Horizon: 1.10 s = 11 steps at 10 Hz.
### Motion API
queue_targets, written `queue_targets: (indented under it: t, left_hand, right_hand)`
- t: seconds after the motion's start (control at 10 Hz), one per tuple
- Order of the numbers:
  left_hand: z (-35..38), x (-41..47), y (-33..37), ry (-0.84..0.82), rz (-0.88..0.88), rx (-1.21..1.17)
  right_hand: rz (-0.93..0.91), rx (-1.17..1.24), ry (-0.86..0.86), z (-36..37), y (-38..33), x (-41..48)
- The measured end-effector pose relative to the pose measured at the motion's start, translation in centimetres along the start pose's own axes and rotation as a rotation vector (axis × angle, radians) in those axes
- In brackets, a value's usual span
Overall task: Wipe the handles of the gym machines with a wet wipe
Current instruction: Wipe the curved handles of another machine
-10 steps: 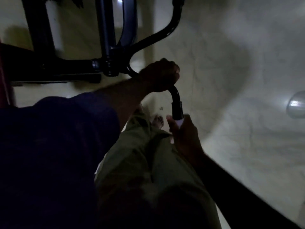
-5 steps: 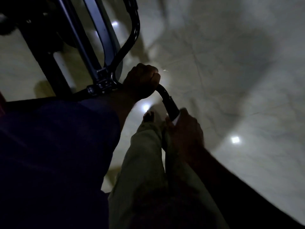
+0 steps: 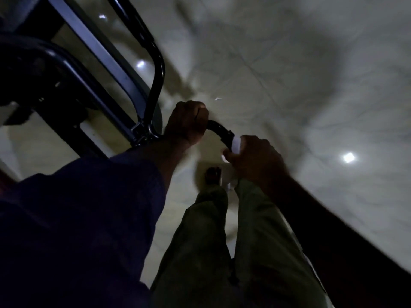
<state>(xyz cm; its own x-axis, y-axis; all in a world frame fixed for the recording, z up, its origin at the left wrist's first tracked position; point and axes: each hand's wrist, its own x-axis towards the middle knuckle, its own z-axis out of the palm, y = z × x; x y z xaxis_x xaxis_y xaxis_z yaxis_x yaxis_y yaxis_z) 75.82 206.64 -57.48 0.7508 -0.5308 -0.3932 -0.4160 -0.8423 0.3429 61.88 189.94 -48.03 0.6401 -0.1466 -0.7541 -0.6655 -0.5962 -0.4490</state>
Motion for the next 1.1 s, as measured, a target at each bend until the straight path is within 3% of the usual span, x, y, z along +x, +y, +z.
queue_targets:
  t: [0.1, 0.2, 0.4, 0.5, 0.7, 0.8, 0.9, 1.1]
  left_hand:
    - [-2.7, -0.7, 2.0, 0.017, -0.04, -0.023]
    - [-2.9, -1.1, 1.8, 0.039, -0.057, -0.077]
    - [-3.7, -1.8, 2.4, -0.068, 0.133, -0.008]
    - [-4.5, -2.2, 3.2, -0.118, 0.036, -0.112]
    - [-3.9, -1.0, 2.2, -0.013, 0.232, -0.034]
    - [-3.6, -1.6, 1.8, 0.021, 0.284, 0.099]
    - [-3.4, -2.2, 1.5, 0.054, 0.31, 0.132]
    - [-3.0, -1.7, 1.2, 0.219, 0.49, 0.313]
  right_hand:
    - [0.005, -0.135, 0.14, 0.7, 1.8, -3.5]
    - [0.136, -0.078, 0.162, 1.3, 3.2, -6.6]
    - [0.243, -0.139, 0.296, 1.9, -0.2, -4.4]
    - [0.166, -0.136, 0.361, 2.2, -2.3, -2.8]
    - [-0.085, -0.217, 0.444, 2.7, -6.9, 1.2]
    - [-0.019, -0.216, 0.502, 2.7, -3.3, -0.9]
    - [0.136, -0.17, 0.481, 3.2, 0.3, -3.9]
    - [0.269, 0.307, 0.58, 5.1, 3.2, -5.8]
